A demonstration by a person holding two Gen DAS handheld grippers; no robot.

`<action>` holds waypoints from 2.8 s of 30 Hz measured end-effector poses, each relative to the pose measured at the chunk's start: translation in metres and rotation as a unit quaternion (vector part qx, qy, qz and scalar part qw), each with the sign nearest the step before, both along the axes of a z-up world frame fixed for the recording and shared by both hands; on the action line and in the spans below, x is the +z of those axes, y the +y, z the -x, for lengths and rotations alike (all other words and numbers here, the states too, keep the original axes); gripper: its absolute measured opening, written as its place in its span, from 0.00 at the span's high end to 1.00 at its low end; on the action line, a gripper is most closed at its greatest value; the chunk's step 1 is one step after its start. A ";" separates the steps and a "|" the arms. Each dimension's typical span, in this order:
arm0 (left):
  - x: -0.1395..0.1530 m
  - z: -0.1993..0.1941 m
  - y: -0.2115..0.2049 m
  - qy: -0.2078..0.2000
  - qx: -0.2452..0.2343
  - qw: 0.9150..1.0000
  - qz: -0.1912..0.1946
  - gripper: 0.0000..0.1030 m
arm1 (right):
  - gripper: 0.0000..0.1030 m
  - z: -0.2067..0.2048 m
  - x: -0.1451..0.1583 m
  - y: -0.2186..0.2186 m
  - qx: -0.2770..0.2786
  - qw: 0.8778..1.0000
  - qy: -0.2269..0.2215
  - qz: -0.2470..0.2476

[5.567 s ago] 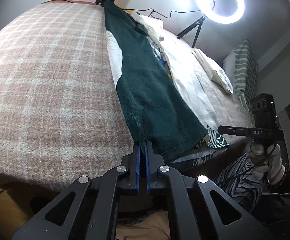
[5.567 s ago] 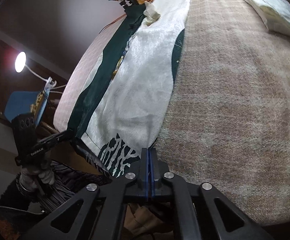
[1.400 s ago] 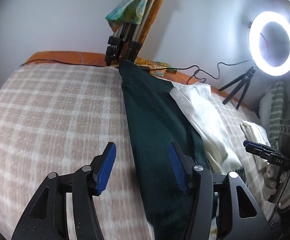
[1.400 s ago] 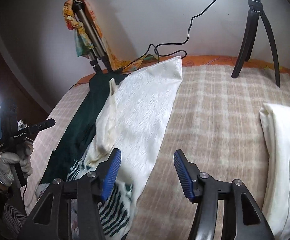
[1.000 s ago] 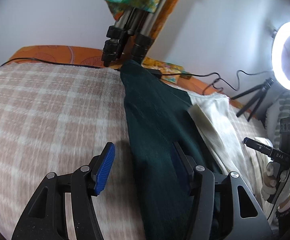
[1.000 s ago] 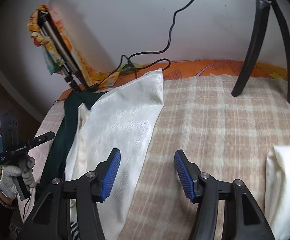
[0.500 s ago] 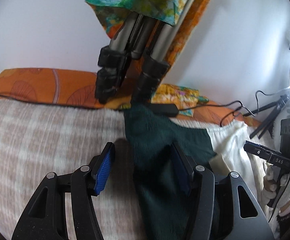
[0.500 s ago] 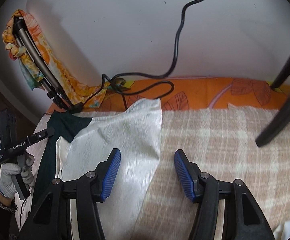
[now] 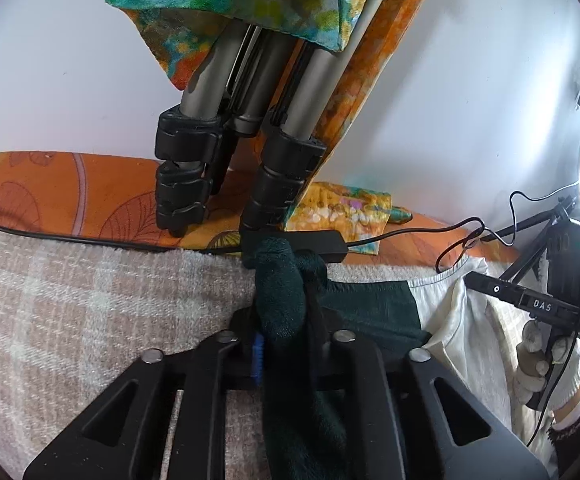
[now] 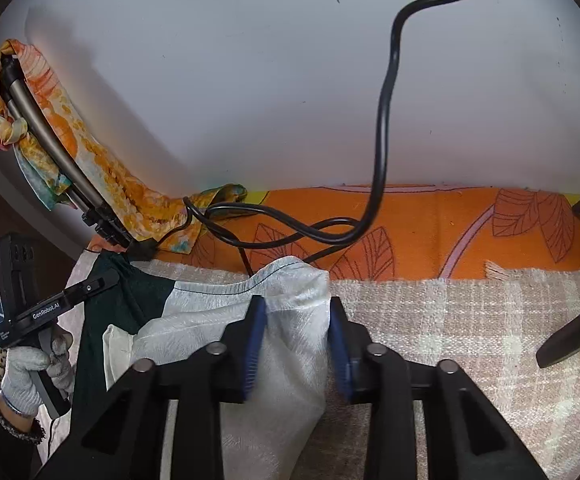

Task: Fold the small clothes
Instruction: 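Close the left tool on the dark green collar end while the right tool grips the cream end, then lift the collar end with both tools and fold it over onto the hem fold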

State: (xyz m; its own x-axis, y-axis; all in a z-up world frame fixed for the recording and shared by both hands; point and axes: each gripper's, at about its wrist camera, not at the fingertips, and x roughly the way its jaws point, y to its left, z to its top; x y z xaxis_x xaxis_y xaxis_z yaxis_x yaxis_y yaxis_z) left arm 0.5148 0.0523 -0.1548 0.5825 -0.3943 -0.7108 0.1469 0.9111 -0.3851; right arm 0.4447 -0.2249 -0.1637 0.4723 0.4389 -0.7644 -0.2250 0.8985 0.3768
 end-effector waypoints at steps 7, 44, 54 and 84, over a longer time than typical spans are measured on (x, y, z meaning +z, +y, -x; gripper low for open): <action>0.012 0.009 -0.001 -0.020 -0.001 1.000 0.006 0.97 | 0.96 0.008 0.012 0.006 -0.007 1.000 -0.016 0.004; 0.107 0.205 -0.017 -0.087 -0.040 0.995 0.007 0.97 | 0.98 0.225 0.131 0.009 0.045 0.992 -0.115 0.006; 0.073 0.274 -0.023 -0.070 -0.084 0.994 -0.030 0.97 | 0.98 0.316 0.089 0.017 0.066 0.992 -0.101 0.037; 0.077 0.393 0.005 -0.086 -0.178 0.975 -0.101 0.88 | 0.69 0.422 0.072 -0.008 0.122 0.980 -0.132 0.084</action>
State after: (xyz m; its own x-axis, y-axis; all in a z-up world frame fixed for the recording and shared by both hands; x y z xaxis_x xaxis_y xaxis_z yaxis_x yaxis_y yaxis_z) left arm 0.1219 0.0577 -0.0777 0.5516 -0.4556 -0.6987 0.5138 0.8454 -0.1456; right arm 0.0228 -0.2329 -0.0916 0.5605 0.4414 -0.7008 -0.5104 0.8504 0.1274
